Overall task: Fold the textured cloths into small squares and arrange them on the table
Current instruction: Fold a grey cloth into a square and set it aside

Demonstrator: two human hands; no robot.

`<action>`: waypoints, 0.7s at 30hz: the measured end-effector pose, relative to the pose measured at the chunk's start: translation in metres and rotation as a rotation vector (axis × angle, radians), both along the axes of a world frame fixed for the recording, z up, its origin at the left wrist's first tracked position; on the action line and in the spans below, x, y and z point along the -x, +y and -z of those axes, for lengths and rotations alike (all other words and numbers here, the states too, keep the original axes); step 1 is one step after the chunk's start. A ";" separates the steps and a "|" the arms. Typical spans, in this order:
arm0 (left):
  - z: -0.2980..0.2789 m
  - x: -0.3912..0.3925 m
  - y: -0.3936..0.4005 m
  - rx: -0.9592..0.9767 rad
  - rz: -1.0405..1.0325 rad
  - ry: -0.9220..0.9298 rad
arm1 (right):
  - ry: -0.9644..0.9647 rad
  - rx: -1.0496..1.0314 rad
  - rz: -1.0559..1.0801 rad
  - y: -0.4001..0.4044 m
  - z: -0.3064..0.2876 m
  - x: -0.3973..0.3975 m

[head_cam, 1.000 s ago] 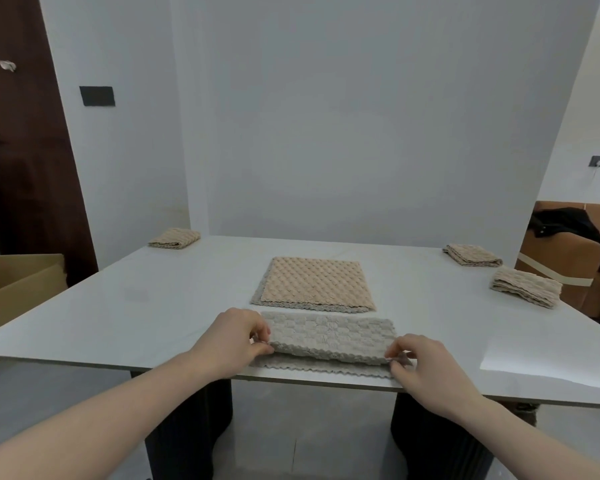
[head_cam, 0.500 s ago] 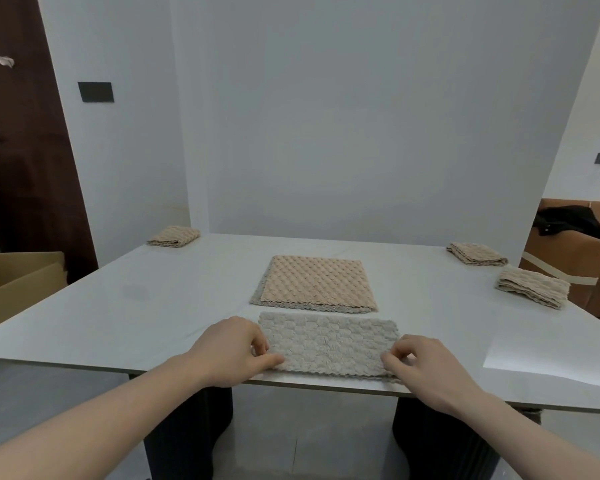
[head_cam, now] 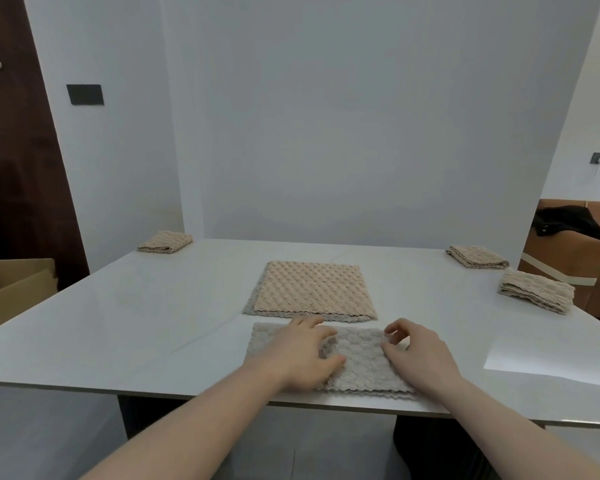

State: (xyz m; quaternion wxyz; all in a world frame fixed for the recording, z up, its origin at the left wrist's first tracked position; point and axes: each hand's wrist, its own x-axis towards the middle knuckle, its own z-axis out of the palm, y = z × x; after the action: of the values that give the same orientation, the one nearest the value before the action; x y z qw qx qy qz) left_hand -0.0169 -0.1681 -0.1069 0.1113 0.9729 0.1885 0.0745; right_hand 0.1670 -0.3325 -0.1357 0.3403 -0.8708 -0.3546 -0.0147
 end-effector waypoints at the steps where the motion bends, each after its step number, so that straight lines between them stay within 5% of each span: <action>1: 0.003 -0.004 0.002 0.008 -0.002 0.009 | -0.011 0.009 -0.001 -0.001 0.003 -0.002; 7: 0.020 -0.014 0.008 0.016 -0.005 0.128 | -0.052 0.113 -0.010 0.005 0.008 -0.020; 21: 0.039 -0.015 0.008 0.020 -0.036 0.018 | -0.043 0.174 0.047 0.009 0.012 -0.024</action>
State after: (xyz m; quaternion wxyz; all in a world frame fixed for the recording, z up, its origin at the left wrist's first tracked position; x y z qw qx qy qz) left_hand -0.0023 -0.1596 -0.1454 0.1181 0.9687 0.2079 0.0659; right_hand 0.1915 -0.3233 -0.1480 0.2553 -0.9046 -0.3411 -0.0105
